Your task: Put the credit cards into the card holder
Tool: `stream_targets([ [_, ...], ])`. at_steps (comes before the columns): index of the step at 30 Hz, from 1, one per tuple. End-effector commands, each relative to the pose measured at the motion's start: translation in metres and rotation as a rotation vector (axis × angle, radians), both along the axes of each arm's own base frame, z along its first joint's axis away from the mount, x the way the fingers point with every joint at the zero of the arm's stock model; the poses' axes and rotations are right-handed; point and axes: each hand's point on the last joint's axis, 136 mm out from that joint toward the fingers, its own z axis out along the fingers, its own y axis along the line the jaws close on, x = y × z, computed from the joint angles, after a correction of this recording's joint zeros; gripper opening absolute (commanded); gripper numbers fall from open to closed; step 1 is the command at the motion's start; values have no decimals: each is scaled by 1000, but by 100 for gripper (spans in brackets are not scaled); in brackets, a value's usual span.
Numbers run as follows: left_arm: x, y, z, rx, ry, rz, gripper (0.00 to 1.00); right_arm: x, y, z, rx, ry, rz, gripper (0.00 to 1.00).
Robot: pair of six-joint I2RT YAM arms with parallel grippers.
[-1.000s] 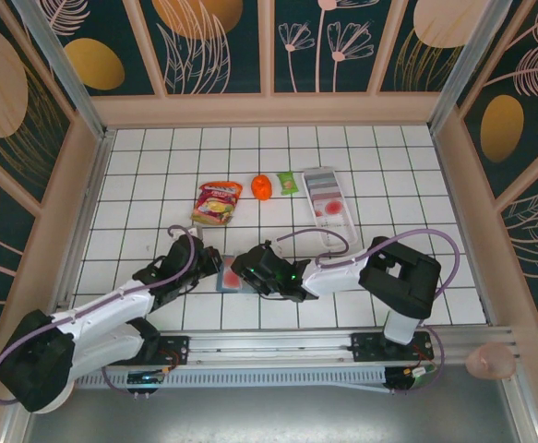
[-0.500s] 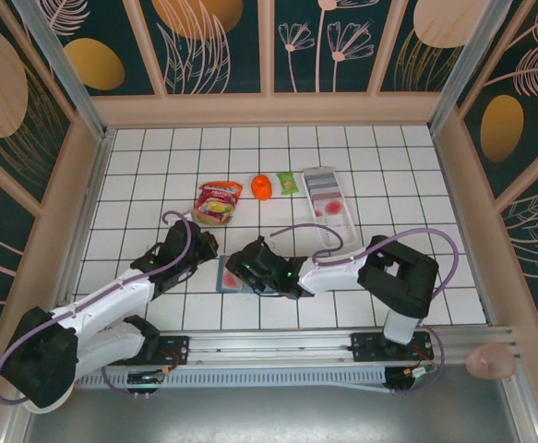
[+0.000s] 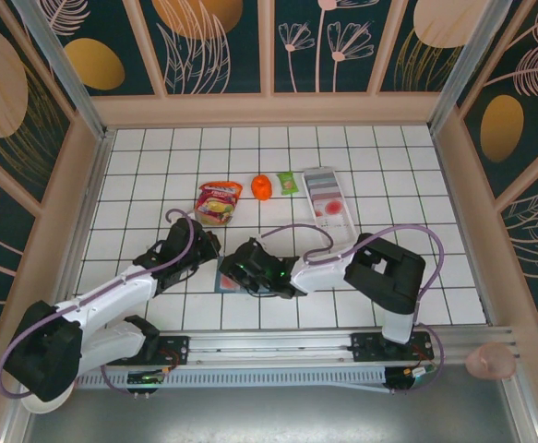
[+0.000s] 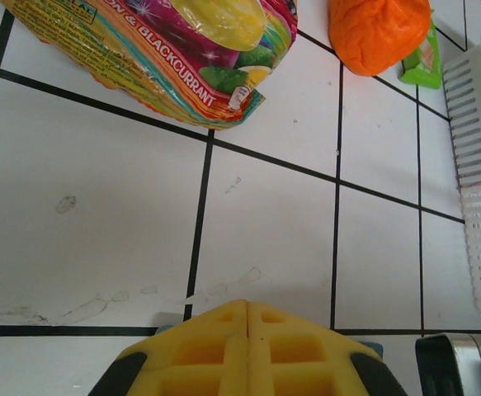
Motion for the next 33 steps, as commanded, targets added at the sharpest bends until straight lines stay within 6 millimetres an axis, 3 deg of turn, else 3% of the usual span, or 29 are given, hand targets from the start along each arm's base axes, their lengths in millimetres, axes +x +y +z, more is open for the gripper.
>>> stream_targets([
  [1, 3, 5, 8, 17, -23, 14, 0, -3, 14, 10, 6, -40, 43, 40],
  [10, 3, 19, 9, 60, -37, 64, 0, -7, 22, 13, 21, -56, 82, 40],
  [15, 6, 39, 17, 126, -64, 138, 0, -13, 41, 35, 44, -162, 175, 41],
  [20, 11, 73, 50, 232, -151, 273, 0, -18, 53, 64, 28, -288, 241, 42],
  [24, 10, 99, 86, 283, -231, 383, 0, -22, 51, 88, 36, -382, 292, 42],
  [28, 10, 87, 97, 237, -263, 318, 4, -17, 26, 94, -78, -453, 301, 42],
  [30, 9, 74, 85, 202, -227, 255, 7, -8, 2, 91, -198, -483, 276, 42],
  [33, 4, 45, 58, 124, -163, 118, 23, 9, -38, 99, -355, -557, 231, 38],
])
